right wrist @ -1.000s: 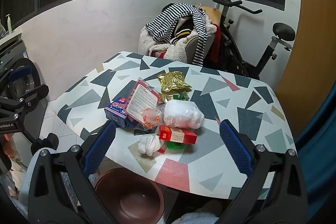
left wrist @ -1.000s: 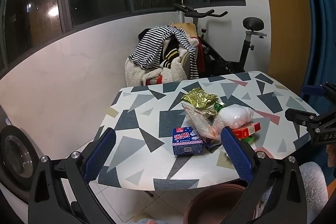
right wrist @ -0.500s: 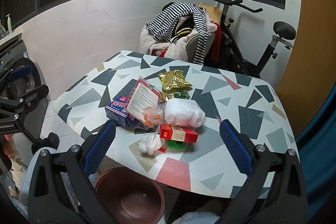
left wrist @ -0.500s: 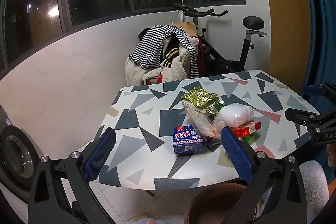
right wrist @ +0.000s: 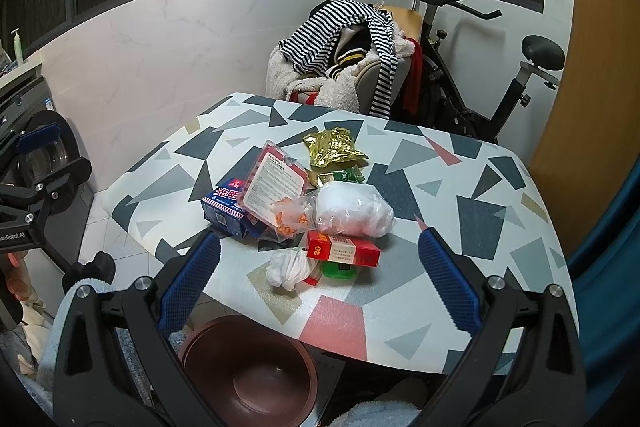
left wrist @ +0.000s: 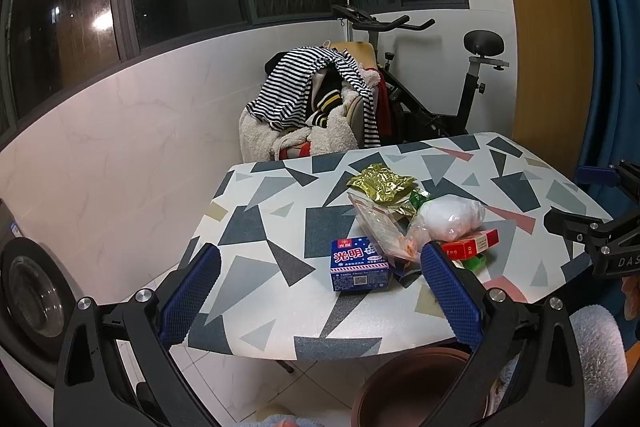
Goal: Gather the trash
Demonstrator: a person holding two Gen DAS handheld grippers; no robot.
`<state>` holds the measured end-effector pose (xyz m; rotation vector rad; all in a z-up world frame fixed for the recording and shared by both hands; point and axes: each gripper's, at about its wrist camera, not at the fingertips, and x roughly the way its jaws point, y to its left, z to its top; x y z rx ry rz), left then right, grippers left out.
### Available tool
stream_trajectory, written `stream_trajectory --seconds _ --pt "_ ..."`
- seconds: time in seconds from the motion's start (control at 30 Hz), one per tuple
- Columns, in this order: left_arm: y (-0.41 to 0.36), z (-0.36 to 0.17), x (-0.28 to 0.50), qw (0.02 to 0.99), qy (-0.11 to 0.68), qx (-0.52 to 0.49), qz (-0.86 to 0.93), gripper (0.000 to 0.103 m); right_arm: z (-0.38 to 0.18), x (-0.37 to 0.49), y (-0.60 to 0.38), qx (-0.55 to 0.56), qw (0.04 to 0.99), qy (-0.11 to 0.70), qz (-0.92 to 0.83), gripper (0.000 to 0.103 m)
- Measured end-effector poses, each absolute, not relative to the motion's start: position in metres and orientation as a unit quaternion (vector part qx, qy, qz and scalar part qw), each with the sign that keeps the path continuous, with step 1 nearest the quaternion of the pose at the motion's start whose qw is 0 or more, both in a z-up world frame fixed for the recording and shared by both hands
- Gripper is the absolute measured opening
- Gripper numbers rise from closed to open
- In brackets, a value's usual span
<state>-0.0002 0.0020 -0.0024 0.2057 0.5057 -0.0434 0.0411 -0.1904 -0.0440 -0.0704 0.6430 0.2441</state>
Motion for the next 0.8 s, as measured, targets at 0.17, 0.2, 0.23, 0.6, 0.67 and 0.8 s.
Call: stream_trajectory --seconds 0.17,0.2,0.23,0.6,0.67,0.8 --pt "0.0041 -0.0039 -0.0019 0.963 0.25 0.101 -0.02 0.098 -0.0426 0.0419 -0.1907 -0.034 0.941 0.316 0.12 0.097" --pt "0.0047 -0.0053 -0.0019 0.963 0.249 0.1 -0.02 0.098 -0.0425 0.042 -0.1905 -0.034 0.941 0.316 0.12 0.097" --pt "0.0053 -0.0058 -0.0024 0.963 0.249 0.1 -0.021 0.098 -0.0412 0.0427 -0.1908 -0.034 0.94 0.316 0.12 0.097" --pt "0.0084 -0.0066 -0.0014 0.963 0.25 0.099 -0.021 0.098 -0.0477 0.0403 -0.1897 -0.035 0.94 0.318 0.12 0.097" --pt "0.0081 -0.0067 -0.0015 0.963 0.249 0.099 -0.021 0.098 -0.0484 0.04 -0.1897 -0.036 0.94 0.318 0.12 0.097" --pt "0.0081 -0.0067 -0.0014 0.963 0.249 0.099 -0.021 0.098 -0.0479 0.0404 -0.1896 -0.035 0.94 0.318 0.121 0.097"
